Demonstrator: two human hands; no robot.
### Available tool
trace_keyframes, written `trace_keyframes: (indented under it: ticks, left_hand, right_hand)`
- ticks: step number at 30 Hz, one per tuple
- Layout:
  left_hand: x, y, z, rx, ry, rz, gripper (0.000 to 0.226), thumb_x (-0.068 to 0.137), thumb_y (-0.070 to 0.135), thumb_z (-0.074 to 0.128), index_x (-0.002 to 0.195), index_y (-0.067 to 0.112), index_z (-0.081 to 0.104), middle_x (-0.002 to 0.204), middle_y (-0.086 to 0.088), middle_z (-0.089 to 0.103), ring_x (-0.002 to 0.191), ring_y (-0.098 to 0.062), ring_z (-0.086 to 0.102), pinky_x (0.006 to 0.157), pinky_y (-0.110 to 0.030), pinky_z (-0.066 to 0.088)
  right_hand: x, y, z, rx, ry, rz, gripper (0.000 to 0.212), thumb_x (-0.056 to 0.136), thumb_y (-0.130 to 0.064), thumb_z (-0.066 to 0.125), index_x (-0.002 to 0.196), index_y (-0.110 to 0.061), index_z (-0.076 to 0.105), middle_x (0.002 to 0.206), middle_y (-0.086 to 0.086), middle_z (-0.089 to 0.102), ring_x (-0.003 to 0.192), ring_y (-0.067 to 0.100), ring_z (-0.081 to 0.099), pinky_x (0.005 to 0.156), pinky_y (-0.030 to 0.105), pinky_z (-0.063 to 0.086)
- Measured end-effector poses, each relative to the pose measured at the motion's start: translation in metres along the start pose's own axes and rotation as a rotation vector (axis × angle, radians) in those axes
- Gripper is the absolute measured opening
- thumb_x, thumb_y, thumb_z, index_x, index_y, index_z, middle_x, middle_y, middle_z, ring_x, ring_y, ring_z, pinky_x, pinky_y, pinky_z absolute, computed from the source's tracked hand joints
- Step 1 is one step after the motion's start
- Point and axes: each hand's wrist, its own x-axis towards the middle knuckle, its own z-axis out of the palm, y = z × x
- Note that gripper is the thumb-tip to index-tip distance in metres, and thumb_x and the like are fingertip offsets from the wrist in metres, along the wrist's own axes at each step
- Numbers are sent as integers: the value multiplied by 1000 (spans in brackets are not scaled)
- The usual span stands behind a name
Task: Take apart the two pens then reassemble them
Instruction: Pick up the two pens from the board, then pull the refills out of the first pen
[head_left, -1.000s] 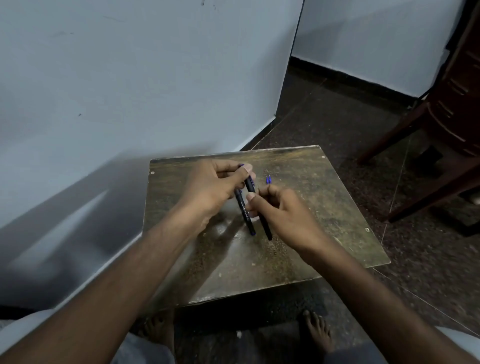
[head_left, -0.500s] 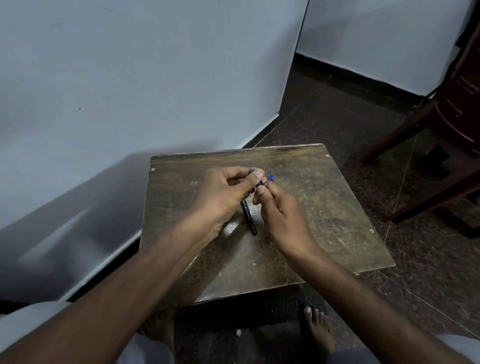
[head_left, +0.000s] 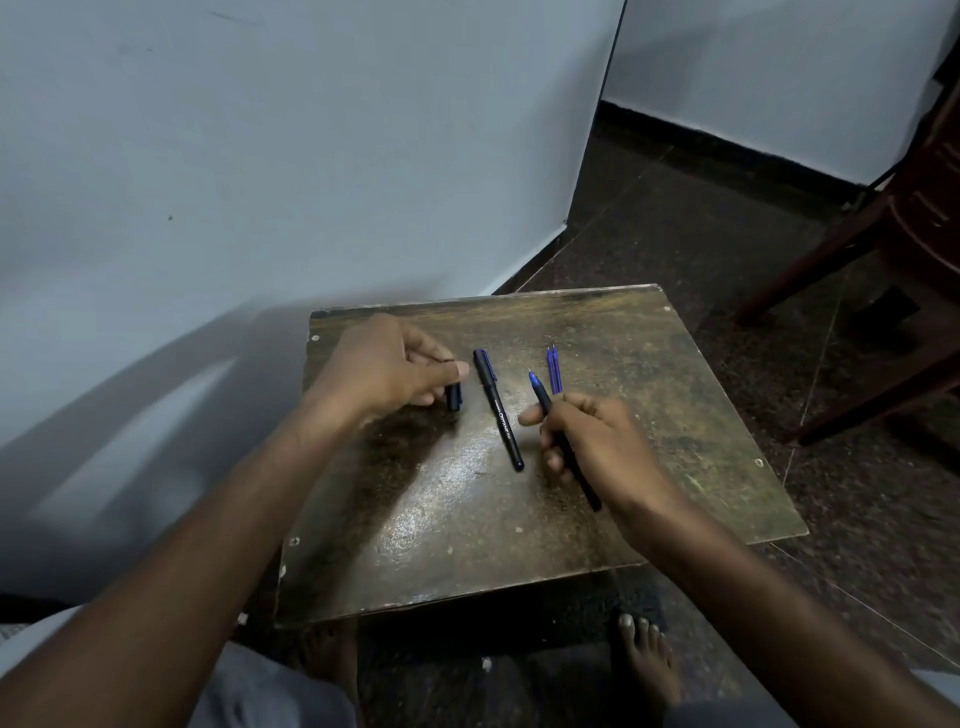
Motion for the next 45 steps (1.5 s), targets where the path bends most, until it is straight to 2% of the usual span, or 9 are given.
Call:
trace_keyframes:
  ticks: [7,12,16,20,24,28,37,41,45]
  left_hand:
    - [0,-2,11,254,55,48,17,81,25,96,79,20,80,67,12,76,52,14,67,50,0,45]
    - [-6,8,10,272,185,170,19,95,43,80,102,26,82,91,14,78,79,9,67,66,-11,47]
    - [-12,21,18,-86,-112,183,28,106,51,61,117,35,81,110,20,83,105,0,74,81,-26,50]
    - [-24,29,39,-497,-290,173,26,111,28,59,116,15,82,111,-35,76,90,-34,71,72,-27,62]
    - [-28,32,44,-608,-235,207,21,108,22,65,112,13,83,96,-24,82,69,-27,53,62,-23,58]
    - [-27,32,51,-587,-84,260,15,103,19,71,98,22,85,95,-6,86,68,-16,68,66,-23,60]
    - [-29,33,61,-643,-82,231,15,102,24,72,106,19,85,102,-4,86,102,-12,81,96,-26,61]
    - [-30,34,57,-629,-33,180,24,106,20,67,119,8,82,102,-1,85,74,7,72,62,-5,50]
    - [-31,36,52,-655,-56,139,27,108,19,63,125,5,79,107,3,85,69,7,73,50,-7,49]
  right_hand:
    - [4,-1,1,142,-93,34,27,110,-16,59,127,-24,79,69,-4,60,52,5,51,47,18,40]
    - [6,-3,-2,260,-86,96,37,110,-17,46,113,-4,81,69,1,61,52,8,48,51,25,33]
    - [1,-10,0,381,-162,76,34,110,-9,46,112,6,77,70,3,61,55,9,49,52,22,39]
    - [-3,-14,3,449,-275,58,28,111,-10,49,108,-1,76,77,6,68,61,13,60,58,24,52]
    - [-2,-12,0,424,-321,11,24,112,-12,52,112,0,73,90,12,78,75,17,75,73,29,66]
    - [-1,-13,-8,272,-236,-80,21,100,-14,67,109,1,78,92,17,82,79,21,81,78,34,69]
    - [-7,-24,-12,87,-36,-121,27,90,-29,85,97,-4,77,77,10,79,69,24,77,63,31,65]
    - [-5,-24,-17,153,-227,-18,37,113,-26,52,122,1,76,101,15,83,91,25,77,85,36,65]
    - [-4,-19,-19,76,-222,-87,13,104,-13,68,105,-5,79,92,6,83,83,16,77,76,27,63]
